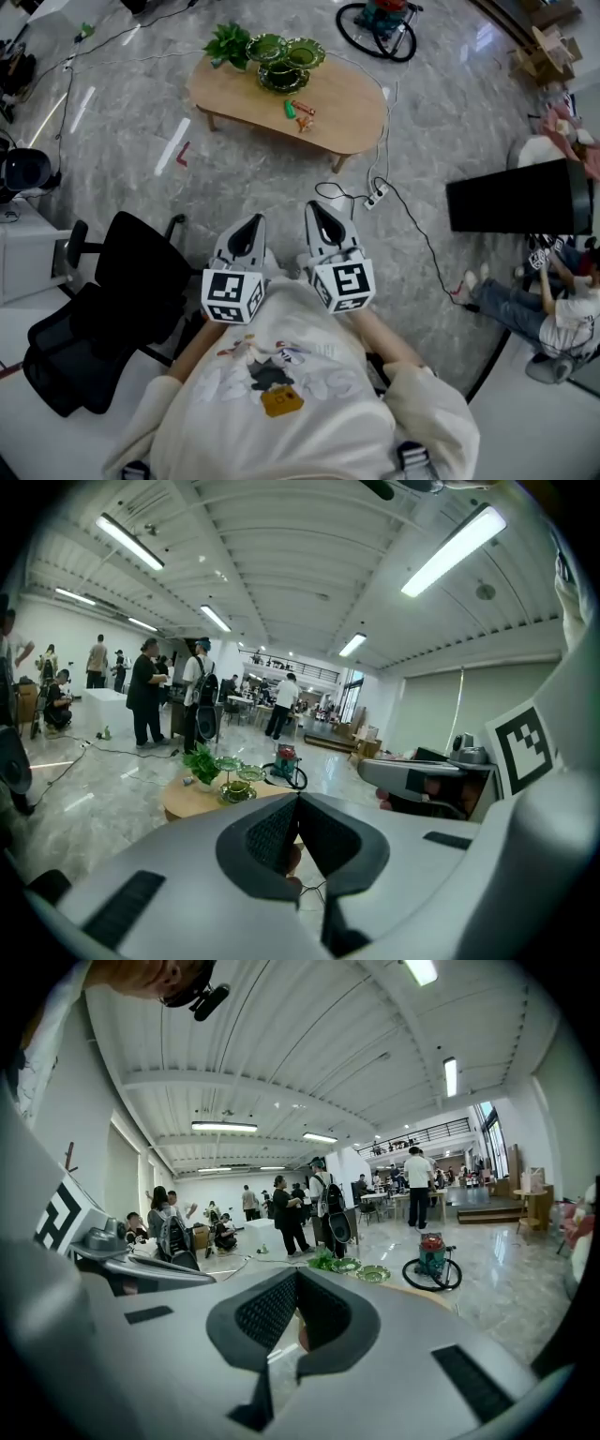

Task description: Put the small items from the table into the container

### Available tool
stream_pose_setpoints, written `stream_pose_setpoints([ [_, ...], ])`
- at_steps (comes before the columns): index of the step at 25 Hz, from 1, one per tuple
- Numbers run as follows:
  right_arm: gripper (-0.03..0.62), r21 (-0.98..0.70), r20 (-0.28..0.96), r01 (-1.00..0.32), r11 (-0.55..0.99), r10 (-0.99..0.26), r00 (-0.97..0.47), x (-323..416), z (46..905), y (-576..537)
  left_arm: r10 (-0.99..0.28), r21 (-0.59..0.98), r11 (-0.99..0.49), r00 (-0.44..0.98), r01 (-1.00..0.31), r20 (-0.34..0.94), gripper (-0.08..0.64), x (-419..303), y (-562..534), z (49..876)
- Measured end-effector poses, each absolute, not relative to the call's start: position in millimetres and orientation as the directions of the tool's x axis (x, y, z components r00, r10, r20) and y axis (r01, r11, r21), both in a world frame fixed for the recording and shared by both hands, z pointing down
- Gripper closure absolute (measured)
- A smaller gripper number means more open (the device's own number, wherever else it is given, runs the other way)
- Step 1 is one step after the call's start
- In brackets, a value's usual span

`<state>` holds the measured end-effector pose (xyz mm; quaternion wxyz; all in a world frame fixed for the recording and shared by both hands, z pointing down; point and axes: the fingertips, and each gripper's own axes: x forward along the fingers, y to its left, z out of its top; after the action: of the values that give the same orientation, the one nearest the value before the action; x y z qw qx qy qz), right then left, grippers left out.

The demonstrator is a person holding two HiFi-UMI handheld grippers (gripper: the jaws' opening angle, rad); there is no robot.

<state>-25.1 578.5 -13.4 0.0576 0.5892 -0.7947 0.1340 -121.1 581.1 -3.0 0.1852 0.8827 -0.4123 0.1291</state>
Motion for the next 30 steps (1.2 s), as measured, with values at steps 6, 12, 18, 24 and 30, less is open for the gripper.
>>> stream_pose_setpoints([
  [6,0.592,-0.165,0.294,-0.962,0.218,-0.92,-0.259,-47.9,-2.4,573.2,-0.67,0.239,-0.585,0.628,-0.775,0.395,0.565,-164.0,573.8,6.6],
  [12,0.592,-0.164,0.292,-0.969,0.187,-0.928,-0.229,-51.4,0.1,566.8,-0.641,0.244,-0.621,0.662,-0.745,0.389,0.565,-161.7,568.0,8.8],
  [18,0.592,-0.163,0.282,-0.968,0.191,-0.931,-0.231,-47.1,-2.9,548.8,-0.643,0.226,-0.629,0.661,-0.744,0.386,0.565,-156.5,548.1,6.8],
  [24,0.592,-0.175,0.265,-0.965,0.197,-0.934,-0.239,-23.8,-2.6,506.1,-0.661,0.206,-0.617,0.643,-0.759,0.387,0.565,-138.4,508.4,6.1],
  [30,0.592,-0.202,0.257,-0.956,0.214,-0.93,-0.262,5.7,-6.9,449.9,-0.668,0.188,-0.616,0.634,-0.765,0.39,0.565,-102.9,452.3,2.8],
])
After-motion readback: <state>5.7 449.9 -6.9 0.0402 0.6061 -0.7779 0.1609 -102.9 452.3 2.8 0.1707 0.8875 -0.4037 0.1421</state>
